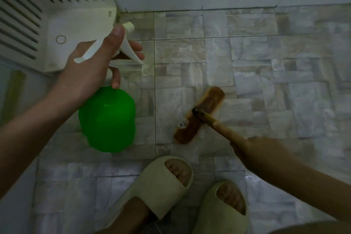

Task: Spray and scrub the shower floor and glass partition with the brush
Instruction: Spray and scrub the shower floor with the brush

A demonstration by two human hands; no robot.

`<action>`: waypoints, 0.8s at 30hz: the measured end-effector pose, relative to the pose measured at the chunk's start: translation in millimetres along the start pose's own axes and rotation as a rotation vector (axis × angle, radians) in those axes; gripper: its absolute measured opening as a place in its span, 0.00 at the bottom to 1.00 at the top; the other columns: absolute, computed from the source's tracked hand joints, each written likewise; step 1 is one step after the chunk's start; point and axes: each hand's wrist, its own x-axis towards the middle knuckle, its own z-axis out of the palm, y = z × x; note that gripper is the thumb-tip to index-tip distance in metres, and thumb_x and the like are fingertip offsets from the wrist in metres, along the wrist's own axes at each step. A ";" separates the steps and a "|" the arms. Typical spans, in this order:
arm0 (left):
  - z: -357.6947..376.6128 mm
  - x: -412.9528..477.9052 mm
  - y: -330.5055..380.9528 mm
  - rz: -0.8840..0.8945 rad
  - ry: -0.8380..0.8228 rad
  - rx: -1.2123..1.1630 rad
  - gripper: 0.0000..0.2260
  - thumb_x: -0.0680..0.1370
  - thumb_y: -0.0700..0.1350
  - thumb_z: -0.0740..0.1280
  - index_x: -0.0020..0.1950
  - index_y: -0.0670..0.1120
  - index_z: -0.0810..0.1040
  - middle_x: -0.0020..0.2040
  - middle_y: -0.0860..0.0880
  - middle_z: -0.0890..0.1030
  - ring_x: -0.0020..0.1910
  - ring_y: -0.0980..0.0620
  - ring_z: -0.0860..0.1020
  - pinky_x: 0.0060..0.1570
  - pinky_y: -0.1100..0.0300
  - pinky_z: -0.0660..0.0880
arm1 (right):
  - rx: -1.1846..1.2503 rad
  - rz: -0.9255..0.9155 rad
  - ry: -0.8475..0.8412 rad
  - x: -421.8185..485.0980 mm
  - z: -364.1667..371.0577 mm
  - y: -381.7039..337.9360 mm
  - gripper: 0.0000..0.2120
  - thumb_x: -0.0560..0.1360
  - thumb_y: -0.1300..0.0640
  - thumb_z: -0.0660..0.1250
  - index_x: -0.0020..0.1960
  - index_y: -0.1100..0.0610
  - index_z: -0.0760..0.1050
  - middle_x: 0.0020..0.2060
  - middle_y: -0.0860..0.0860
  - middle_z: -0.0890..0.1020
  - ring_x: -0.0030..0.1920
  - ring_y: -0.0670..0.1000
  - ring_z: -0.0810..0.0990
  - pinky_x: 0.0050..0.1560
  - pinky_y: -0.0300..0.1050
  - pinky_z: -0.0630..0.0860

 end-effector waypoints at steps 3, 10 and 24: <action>16.2 -0.2 7.1 -0.003 -0.061 -0.007 0.33 0.74 0.69 0.59 0.59 0.41 0.81 0.57 0.45 0.85 0.26 0.60 0.77 0.26 0.63 0.72 | -0.006 0.024 0.055 27.9 -7.2 -5.2 0.37 0.82 0.54 0.57 0.73 0.40 0.30 0.28 0.46 0.61 0.25 0.45 0.64 0.27 0.42 0.69; 48.3 -1.3 14.0 -0.002 -0.104 0.026 0.25 0.82 0.57 0.57 0.69 0.41 0.75 0.56 0.46 0.84 0.30 0.64 0.79 0.25 0.67 0.71 | 0.104 0.042 -0.081 -32.5 45.8 11.9 0.38 0.81 0.56 0.55 0.70 0.34 0.28 0.34 0.46 0.70 0.30 0.45 0.73 0.34 0.41 0.77; 81.0 25.7 25.5 0.051 -0.231 0.024 0.26 0.80 0.65 0.59 0.58 0.44 0.81 0.56 0.48 0.85 0.27 0.61 0.77 0.26 0.65 0.72 | 0.122 0.368 0.028 -58.1 39.8 4.0 0.48 0.77 0.57 0.65 0.73 0.40 0.26 0.25 0.45 0.60 0.21 0.42 0.58 0.21 0.34 0.52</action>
